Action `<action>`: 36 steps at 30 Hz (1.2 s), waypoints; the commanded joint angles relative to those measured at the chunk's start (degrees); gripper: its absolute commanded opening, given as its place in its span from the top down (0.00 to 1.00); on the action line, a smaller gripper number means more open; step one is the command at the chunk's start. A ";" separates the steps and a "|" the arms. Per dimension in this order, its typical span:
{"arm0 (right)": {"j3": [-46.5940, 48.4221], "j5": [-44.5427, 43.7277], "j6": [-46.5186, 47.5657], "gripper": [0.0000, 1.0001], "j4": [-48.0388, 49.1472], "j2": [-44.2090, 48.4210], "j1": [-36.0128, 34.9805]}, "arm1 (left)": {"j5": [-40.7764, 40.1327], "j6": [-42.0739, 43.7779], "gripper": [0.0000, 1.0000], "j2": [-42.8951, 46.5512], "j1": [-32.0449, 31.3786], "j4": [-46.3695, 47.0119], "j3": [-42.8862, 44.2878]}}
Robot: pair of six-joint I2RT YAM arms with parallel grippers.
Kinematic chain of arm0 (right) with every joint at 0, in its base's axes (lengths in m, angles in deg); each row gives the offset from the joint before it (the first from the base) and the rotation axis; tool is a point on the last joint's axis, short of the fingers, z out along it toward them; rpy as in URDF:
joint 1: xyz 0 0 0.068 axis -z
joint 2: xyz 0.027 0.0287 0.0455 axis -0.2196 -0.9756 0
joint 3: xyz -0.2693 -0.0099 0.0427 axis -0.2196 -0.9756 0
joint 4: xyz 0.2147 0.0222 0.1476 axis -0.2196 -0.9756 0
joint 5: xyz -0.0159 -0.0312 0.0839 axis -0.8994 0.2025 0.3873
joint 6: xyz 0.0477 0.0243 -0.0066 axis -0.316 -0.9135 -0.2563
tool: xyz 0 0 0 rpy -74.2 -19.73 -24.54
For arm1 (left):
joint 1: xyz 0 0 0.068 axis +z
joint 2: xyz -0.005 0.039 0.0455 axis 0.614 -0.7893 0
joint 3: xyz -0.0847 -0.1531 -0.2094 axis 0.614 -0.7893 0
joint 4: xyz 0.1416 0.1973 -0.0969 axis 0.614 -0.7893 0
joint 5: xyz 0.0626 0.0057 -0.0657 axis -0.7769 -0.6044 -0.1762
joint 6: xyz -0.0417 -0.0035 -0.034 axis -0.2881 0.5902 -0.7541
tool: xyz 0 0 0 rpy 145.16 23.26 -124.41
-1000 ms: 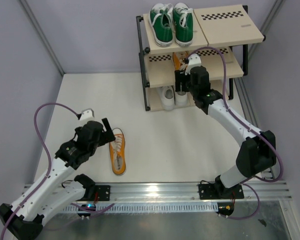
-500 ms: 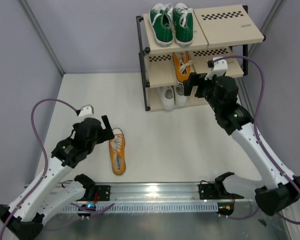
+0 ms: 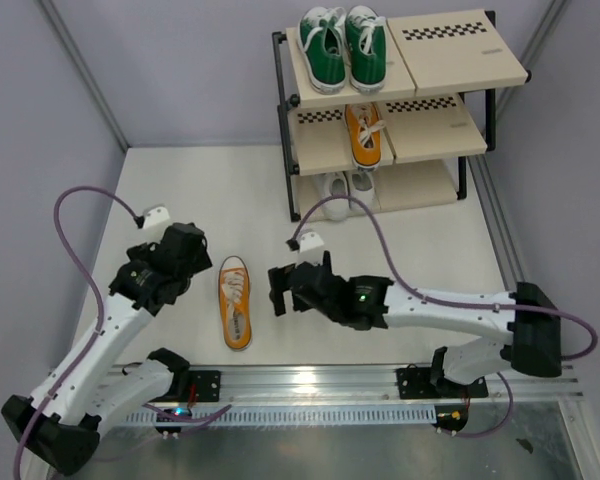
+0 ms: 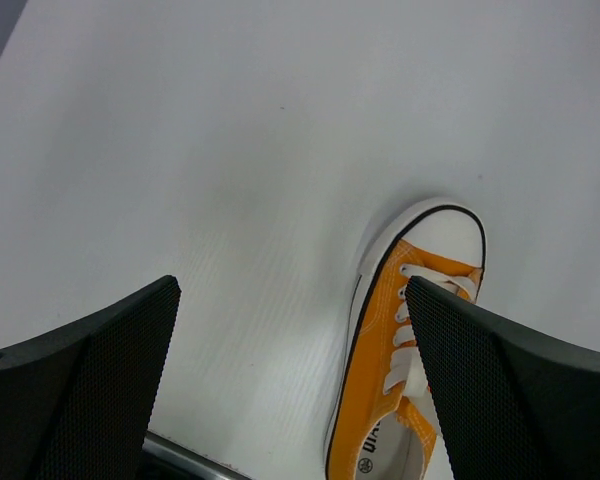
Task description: Place and organize the shoes onto the shoe shelf
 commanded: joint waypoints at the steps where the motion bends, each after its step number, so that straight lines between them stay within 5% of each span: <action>1: 10.92 -10.30 -8.53 0.02 0.71 -7.67 -8.25 | 0.53 -2.39 0.01 2.08 6.38 -1.40 0.80; 8: 19.29 -6.46 -8.26 0.10 4.20 -25.44 -11.62 | 0.99 -0.81 0.01 8.76 11.41 0.10 -3.07; 27: 27.01 -6.98 -9.85 0.46 -0.61 -39.60 -11.62 | 3.19 0.77 0.01 12.11 11.41 0.36 -3.77; 29: 27.73 -8.03 -9.85 0.53 -2.28 -40.74 -11.53 | 3.36 0.77 0.01 12.20 11.41 0.36 -3.68; 33: 27.03 -9.52 -9.67 0.94 -4.13 -39.61 -10.48 | 3.71 0.86 0.01 12.37 11.41 0.54 -3.86; 36: 24.57 -11.98 -10.02 0.97 -6.23 -35.50 -8.73 | 3.80 0.95 0.01 12.29 11.41 0.71 -3.95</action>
